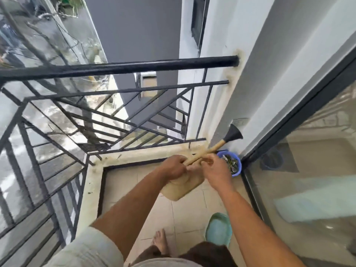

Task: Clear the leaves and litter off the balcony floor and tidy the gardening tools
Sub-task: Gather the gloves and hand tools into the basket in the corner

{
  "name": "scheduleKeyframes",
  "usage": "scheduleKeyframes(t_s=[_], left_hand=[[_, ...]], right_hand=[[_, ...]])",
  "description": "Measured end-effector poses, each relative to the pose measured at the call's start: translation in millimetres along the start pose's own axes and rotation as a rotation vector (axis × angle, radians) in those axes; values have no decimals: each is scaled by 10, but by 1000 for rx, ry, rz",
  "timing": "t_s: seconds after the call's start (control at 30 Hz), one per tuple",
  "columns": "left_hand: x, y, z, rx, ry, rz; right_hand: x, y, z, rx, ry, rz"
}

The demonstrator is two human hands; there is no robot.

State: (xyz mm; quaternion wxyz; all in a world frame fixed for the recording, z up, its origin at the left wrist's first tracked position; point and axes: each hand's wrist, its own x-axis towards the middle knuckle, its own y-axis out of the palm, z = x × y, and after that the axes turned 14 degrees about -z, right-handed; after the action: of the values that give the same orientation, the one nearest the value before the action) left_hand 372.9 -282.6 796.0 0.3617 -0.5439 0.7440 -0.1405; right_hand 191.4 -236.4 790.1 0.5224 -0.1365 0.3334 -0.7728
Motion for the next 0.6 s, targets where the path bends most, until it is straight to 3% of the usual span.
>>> scheduleKeyframes(t_s=[0.1,0.2,0.27,0.43,0.6], left_hand=[[429,-91,15,14,24,22],[863,-75,90,32,25,65],[1178,-11,99,57,21,103],[1880,332,136,173,40,173],[2597,734,443,222,-54,247]], right_hand=[[378,106,-5,-268,-335,-134],[838,268,-182,-489,-552,46],[1178,430,-329,-510,-574,172],[1874,838,-612,-546,-570,297],[2380,1313,-1147,-524,-500,381]])
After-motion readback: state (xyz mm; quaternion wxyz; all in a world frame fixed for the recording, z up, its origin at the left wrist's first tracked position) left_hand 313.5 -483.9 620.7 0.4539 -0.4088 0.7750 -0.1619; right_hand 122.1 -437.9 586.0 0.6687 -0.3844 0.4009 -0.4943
